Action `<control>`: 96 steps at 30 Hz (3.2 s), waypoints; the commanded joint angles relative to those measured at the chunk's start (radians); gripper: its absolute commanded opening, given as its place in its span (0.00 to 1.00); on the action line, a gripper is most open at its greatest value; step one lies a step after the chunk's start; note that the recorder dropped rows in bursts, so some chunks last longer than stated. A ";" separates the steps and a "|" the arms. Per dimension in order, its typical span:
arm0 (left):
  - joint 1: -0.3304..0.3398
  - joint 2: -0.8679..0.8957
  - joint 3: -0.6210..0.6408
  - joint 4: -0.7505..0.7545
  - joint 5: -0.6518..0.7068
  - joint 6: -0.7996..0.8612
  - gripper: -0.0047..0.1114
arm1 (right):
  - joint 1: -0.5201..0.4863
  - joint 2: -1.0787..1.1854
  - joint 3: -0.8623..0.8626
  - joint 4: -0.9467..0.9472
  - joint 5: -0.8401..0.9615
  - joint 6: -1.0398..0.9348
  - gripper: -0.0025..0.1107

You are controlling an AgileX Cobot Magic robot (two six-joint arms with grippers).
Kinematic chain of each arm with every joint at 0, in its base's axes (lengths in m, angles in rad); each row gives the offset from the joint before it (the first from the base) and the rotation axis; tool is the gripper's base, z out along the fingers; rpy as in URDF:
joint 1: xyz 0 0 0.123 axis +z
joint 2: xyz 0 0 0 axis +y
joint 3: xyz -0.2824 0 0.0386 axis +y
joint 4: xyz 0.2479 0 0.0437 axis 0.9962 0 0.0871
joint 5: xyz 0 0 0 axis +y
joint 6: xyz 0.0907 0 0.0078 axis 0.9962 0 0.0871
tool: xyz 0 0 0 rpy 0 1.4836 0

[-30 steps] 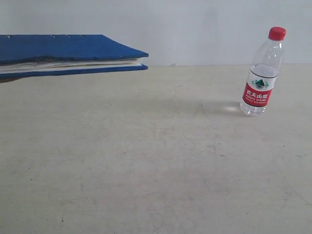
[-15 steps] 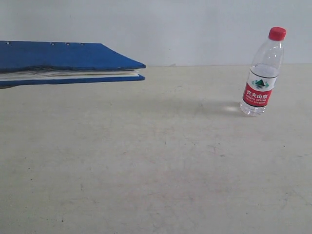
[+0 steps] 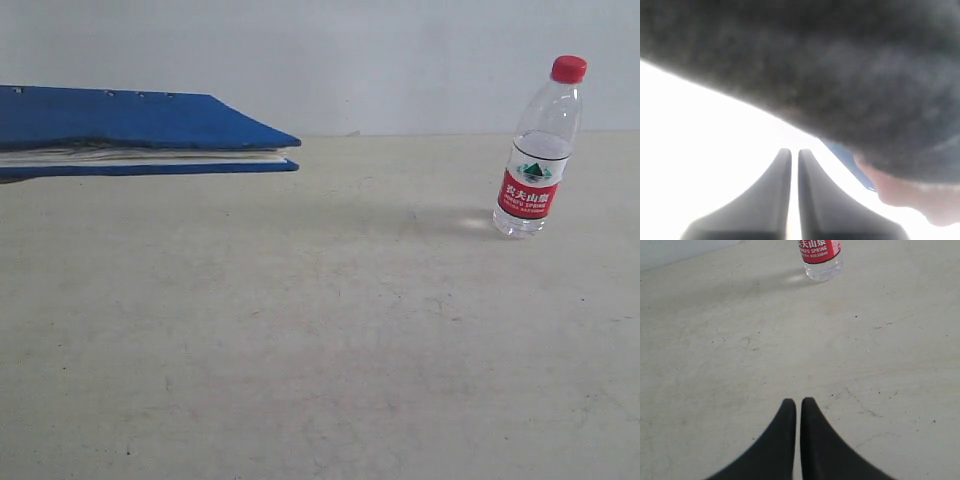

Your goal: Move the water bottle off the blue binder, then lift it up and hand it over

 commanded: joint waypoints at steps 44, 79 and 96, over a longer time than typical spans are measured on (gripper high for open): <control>0.198 -0.003 0.077 0.054 0.414 0.485 0.08 | 0.002 -0.004 -0.005 0.000 0.007 -0.002 0.02; 0.191 -0.003 0.077 0.054 0.414 0.485 0.08 | 0.002 -0.004 -0.005 0.000 0.007 -0.002 0.02; 0.191 -0.003 0.077 0.054 0.414 0.485 0.08 | 0.002 -0.004 -0.005 0.000 0.007 -0.002 0.02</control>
